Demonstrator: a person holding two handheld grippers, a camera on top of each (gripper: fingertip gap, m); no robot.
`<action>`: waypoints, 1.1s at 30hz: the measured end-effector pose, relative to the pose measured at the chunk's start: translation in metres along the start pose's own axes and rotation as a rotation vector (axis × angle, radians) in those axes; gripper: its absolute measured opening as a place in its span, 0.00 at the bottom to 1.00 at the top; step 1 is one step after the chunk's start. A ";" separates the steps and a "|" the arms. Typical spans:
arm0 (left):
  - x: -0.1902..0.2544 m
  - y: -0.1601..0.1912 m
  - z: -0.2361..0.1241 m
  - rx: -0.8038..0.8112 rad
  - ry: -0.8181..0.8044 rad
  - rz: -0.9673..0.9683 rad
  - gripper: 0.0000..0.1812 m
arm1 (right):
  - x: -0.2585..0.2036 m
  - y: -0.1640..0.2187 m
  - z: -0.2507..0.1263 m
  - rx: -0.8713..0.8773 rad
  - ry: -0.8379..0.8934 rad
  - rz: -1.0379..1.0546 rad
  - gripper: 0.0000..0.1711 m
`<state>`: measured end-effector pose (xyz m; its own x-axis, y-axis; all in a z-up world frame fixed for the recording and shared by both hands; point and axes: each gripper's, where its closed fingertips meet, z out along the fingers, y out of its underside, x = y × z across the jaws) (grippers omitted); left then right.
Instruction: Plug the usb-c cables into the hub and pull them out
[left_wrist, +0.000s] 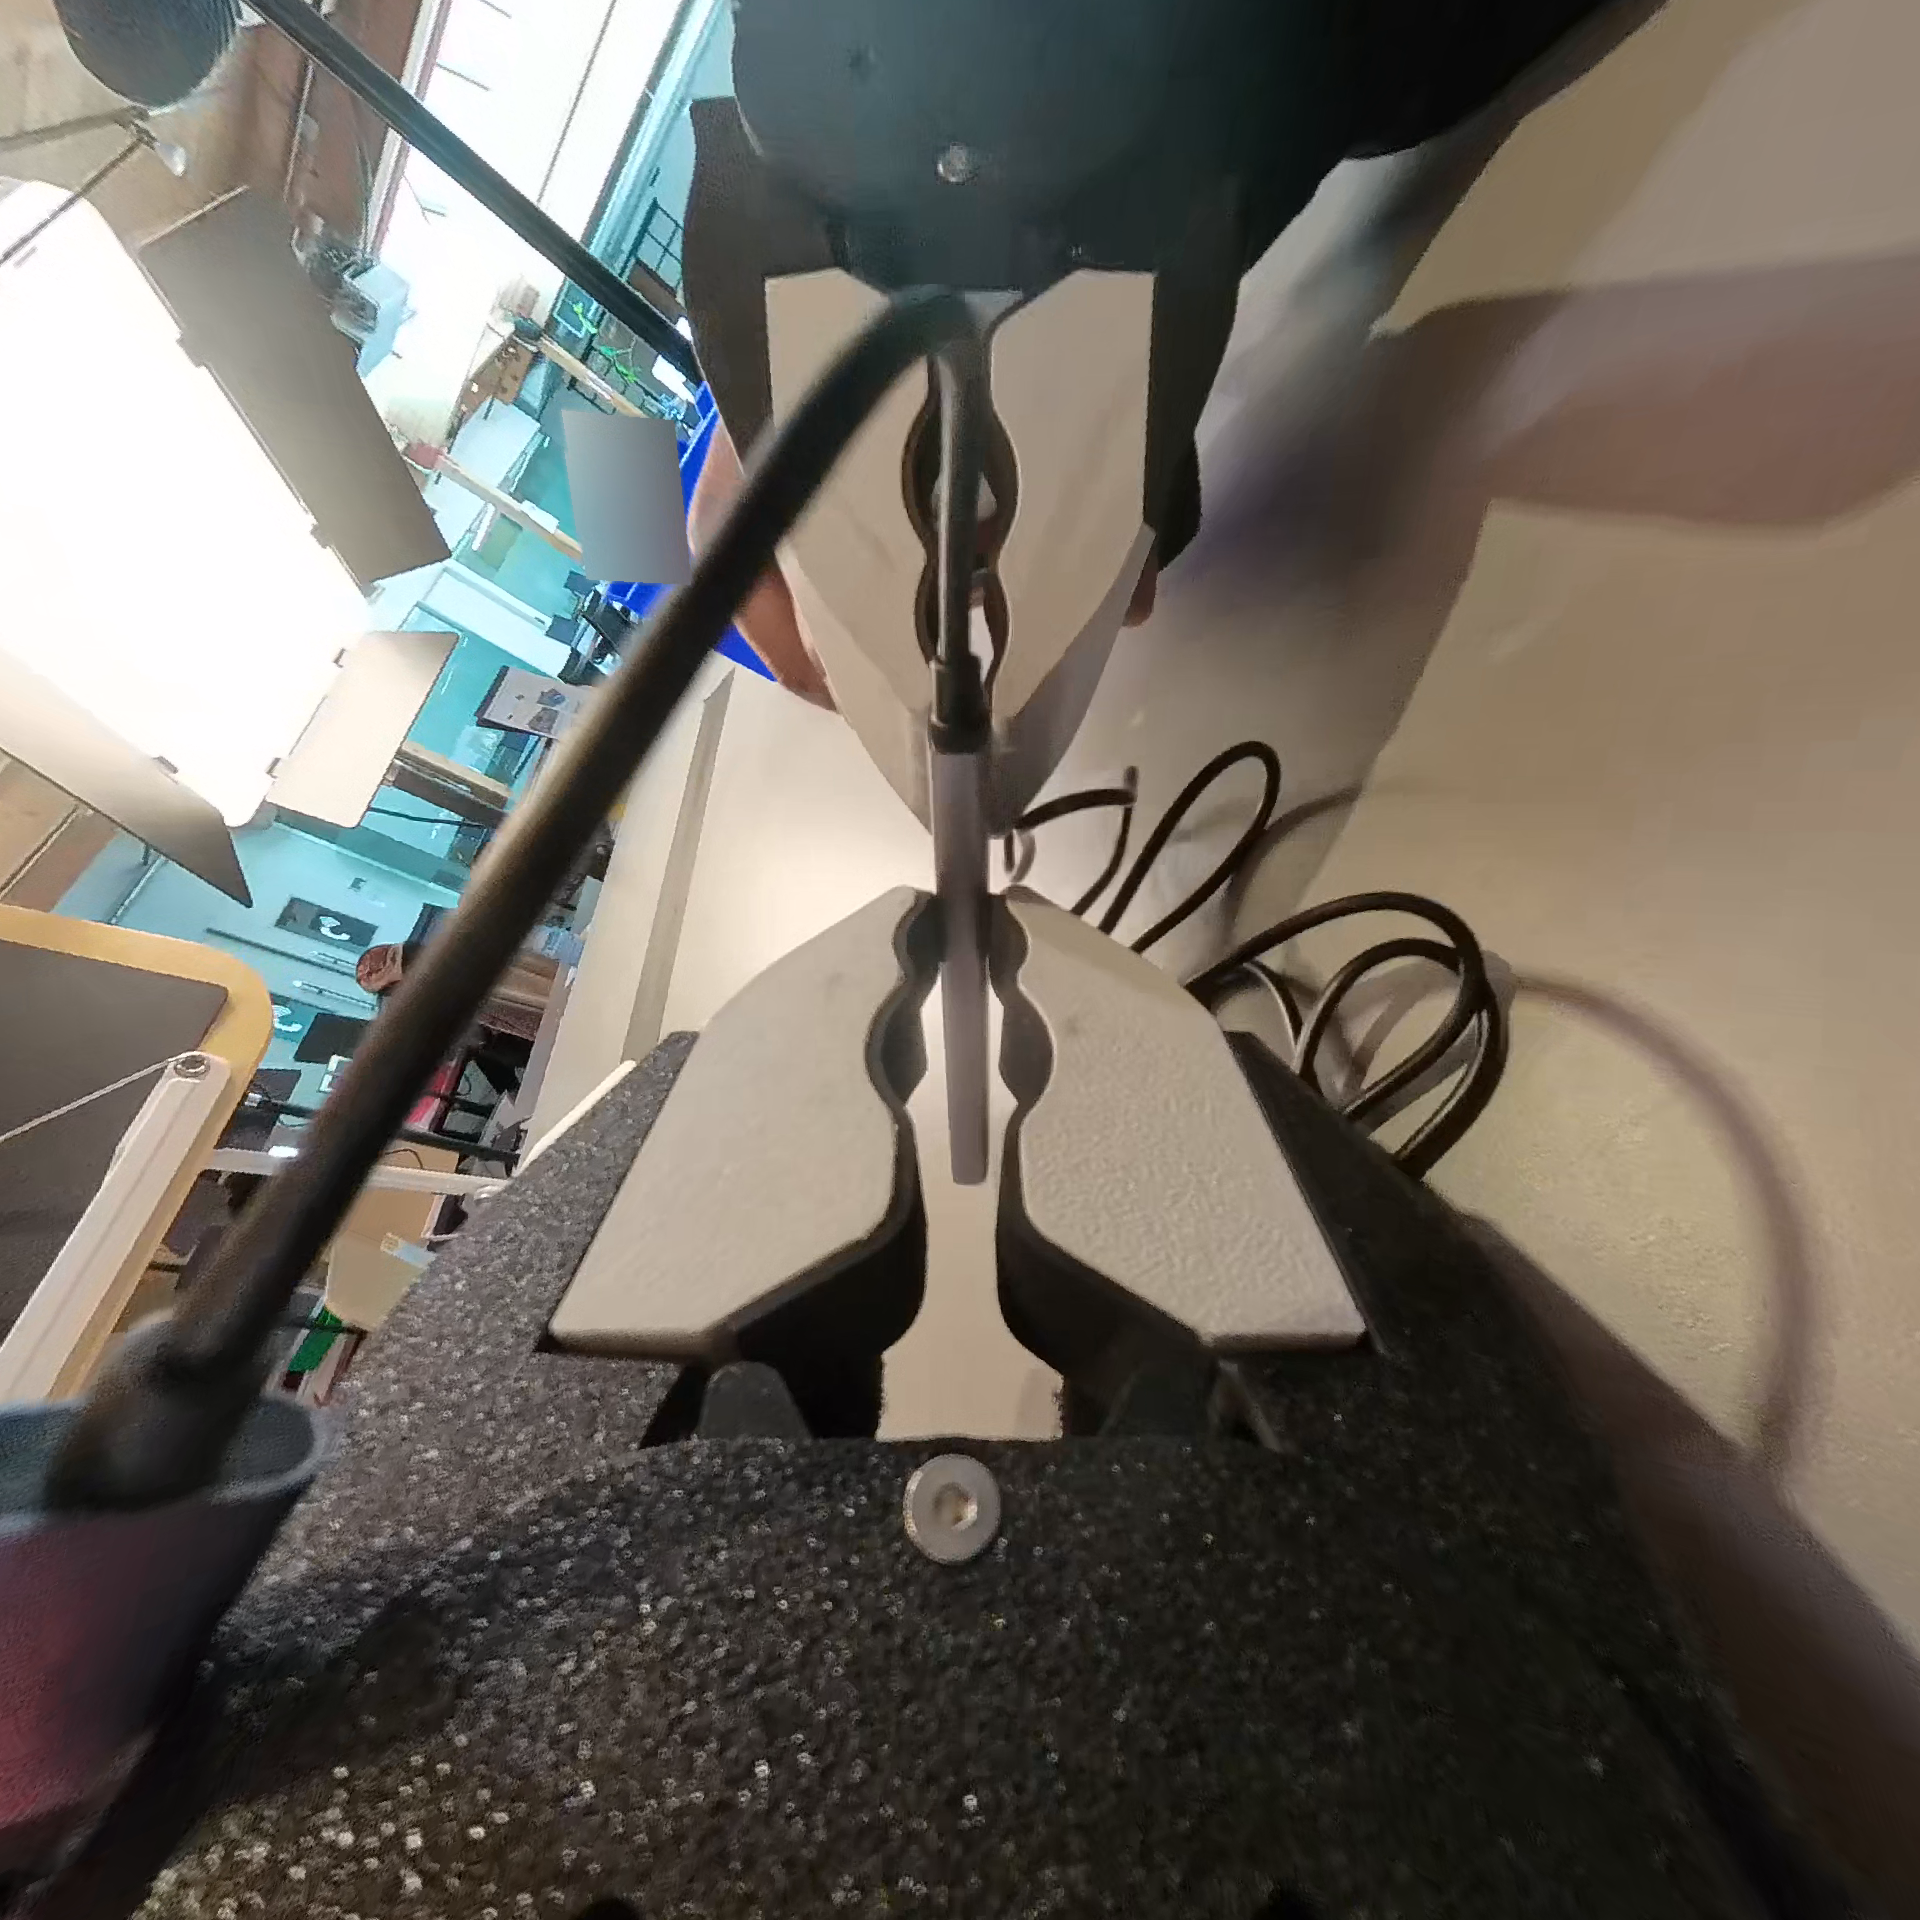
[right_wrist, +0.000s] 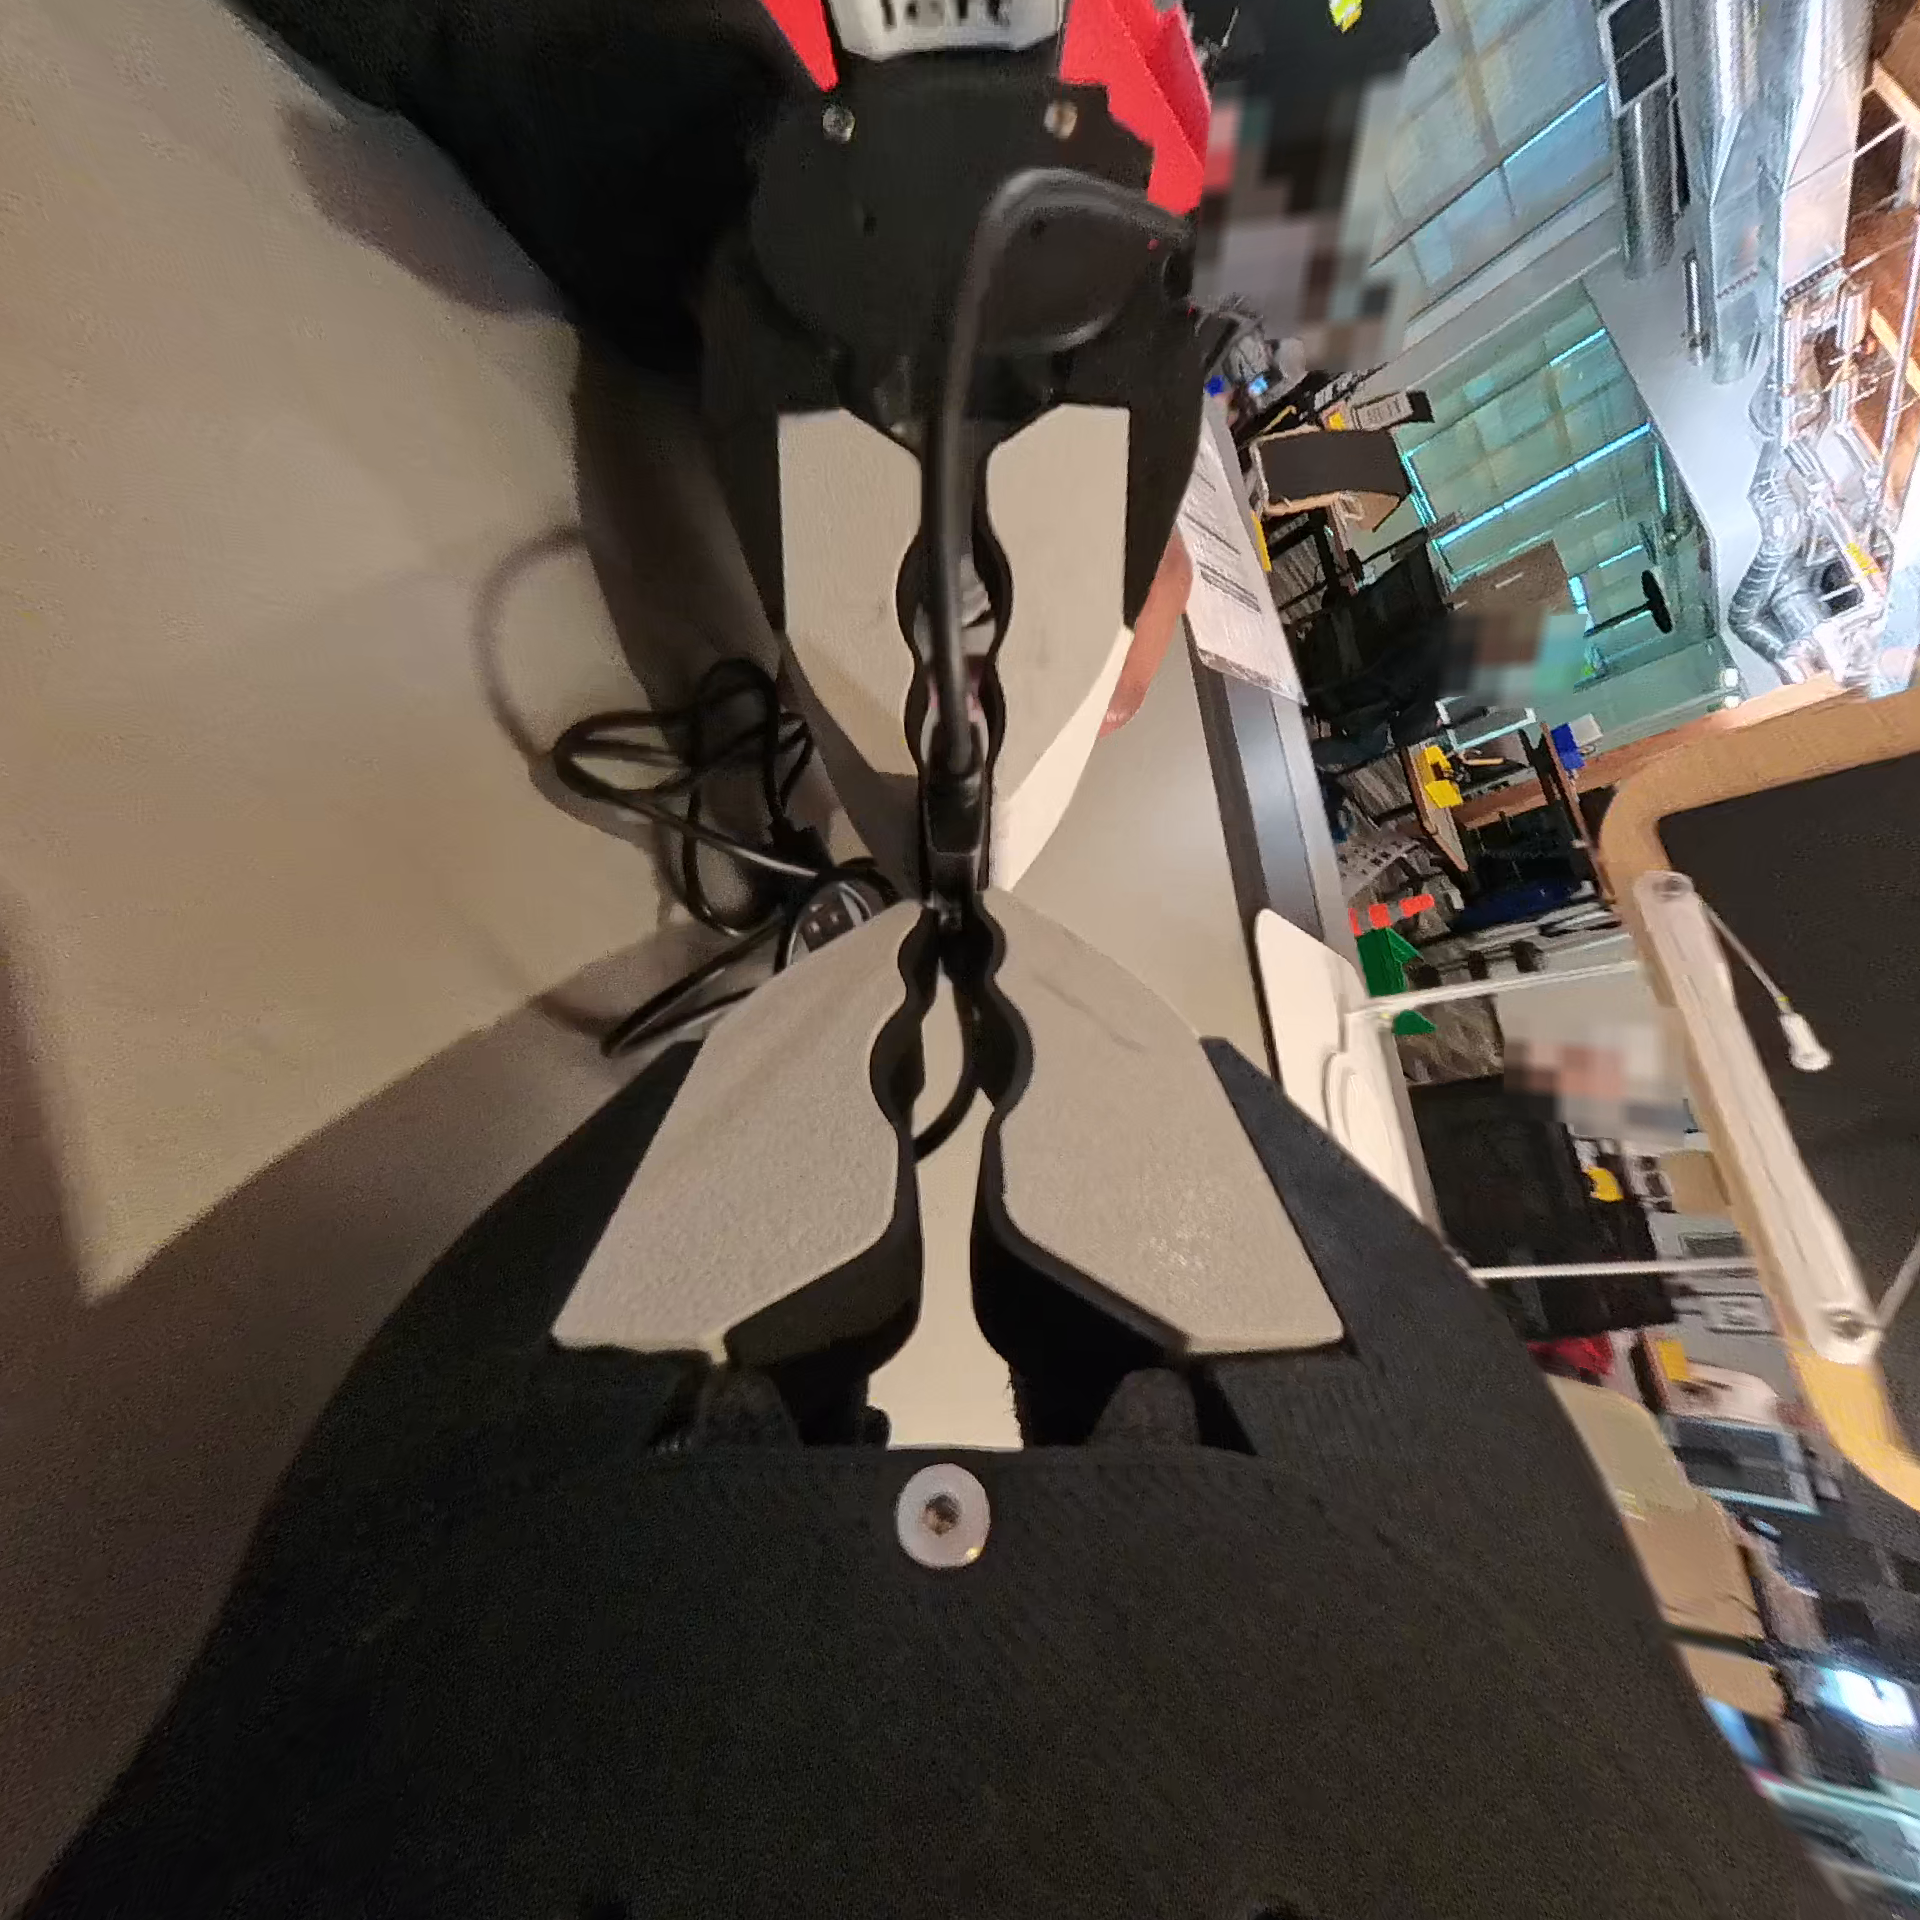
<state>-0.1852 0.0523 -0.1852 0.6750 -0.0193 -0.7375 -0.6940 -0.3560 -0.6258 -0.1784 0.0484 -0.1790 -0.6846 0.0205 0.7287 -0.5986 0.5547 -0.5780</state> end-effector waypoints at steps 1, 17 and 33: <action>0.000 -0.001 0.000 0.006 -0.002 -0.005 0.05 | -0.001 0.002 0.001 -0.014 0.009 -0.025 0.02; -0.018 0.001 -0.004 0.038 -0.076 -0.131 0.05 | 0.011 0.043 -0.004 -0.028 -0.069 0.360 0.04; -0.028 0.004 -0.008 0.045 -0.116 -0.174 0.05 | 0.004 0.074 0.013 -0.250 -0.116 0.368 0.06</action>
<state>-0.2055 0.0443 -0.1651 0.7541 0.1476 -0.6399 -0.5816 -0.3026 -0.7551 -0.2307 0.0786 -0.2230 -0.8834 0.1681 0.4375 -0.1981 0.7121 -0.6736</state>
